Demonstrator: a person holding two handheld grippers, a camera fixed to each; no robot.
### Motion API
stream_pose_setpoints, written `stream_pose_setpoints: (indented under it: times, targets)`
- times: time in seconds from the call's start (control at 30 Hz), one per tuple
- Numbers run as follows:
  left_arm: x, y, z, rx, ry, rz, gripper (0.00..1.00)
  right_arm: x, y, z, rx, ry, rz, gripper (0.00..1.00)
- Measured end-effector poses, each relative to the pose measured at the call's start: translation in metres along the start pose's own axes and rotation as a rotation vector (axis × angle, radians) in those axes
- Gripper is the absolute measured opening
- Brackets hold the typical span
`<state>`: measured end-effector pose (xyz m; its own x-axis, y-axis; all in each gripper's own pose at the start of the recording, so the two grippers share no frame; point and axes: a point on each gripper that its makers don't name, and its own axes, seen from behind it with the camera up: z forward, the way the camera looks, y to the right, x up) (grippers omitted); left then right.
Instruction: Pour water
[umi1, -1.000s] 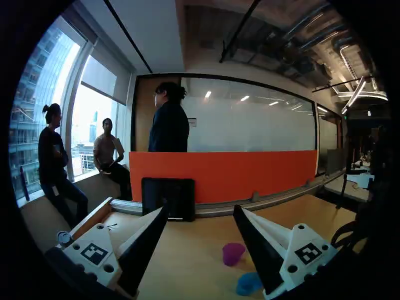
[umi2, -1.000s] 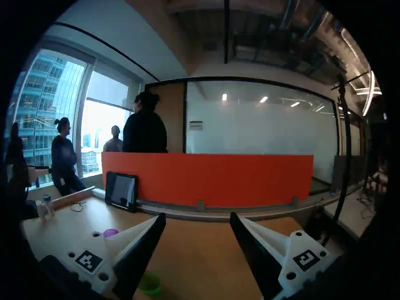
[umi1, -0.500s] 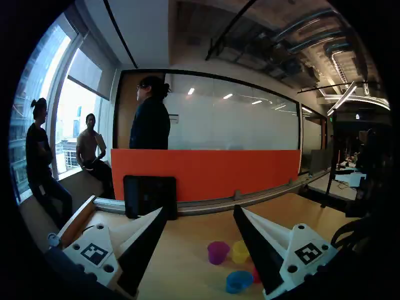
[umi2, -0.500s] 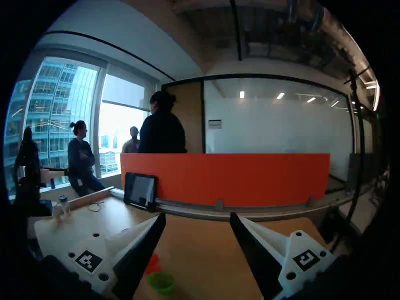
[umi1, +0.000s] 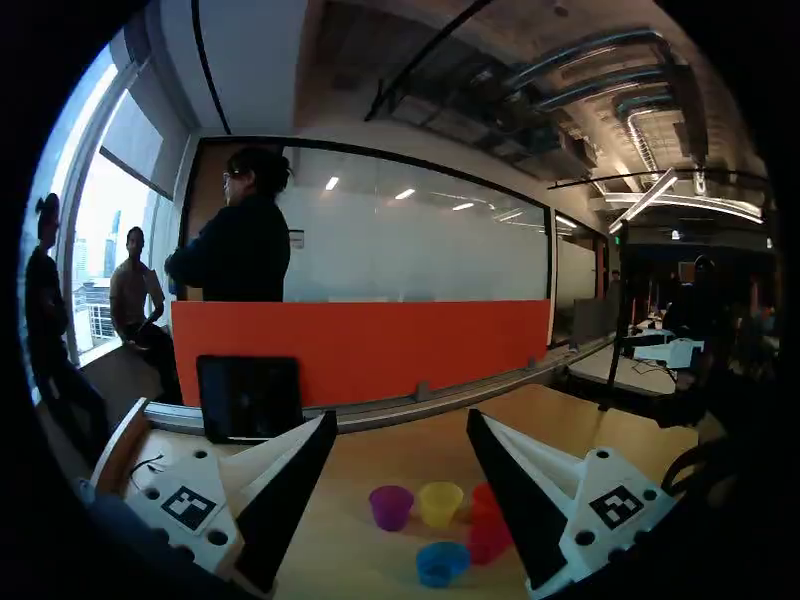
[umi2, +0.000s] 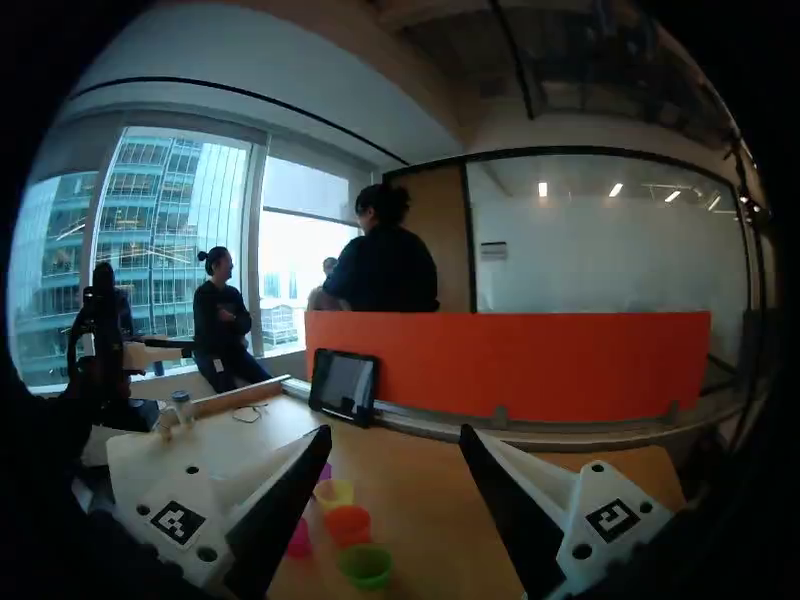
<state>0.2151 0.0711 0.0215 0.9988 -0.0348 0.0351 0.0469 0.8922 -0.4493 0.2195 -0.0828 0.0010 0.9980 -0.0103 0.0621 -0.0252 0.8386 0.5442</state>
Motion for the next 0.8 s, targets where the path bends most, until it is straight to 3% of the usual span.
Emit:
stream_pose_setpoints:
  times: [0.5, 0.8]
  targets:
    - [-0.031, 0.008, 0.003, -0.059, -0.08, 0.039, 0.96, -0.027, -0.014, 0.006, 0.079, -0.107, -0.062, 0.99]
    - [-0.061, 0.009, 0.004, -0.083, -0.133, 0.057, 0.97, -0.053, -0.019, 0.004, 0.111, -0.19, -0.115, 0.99]
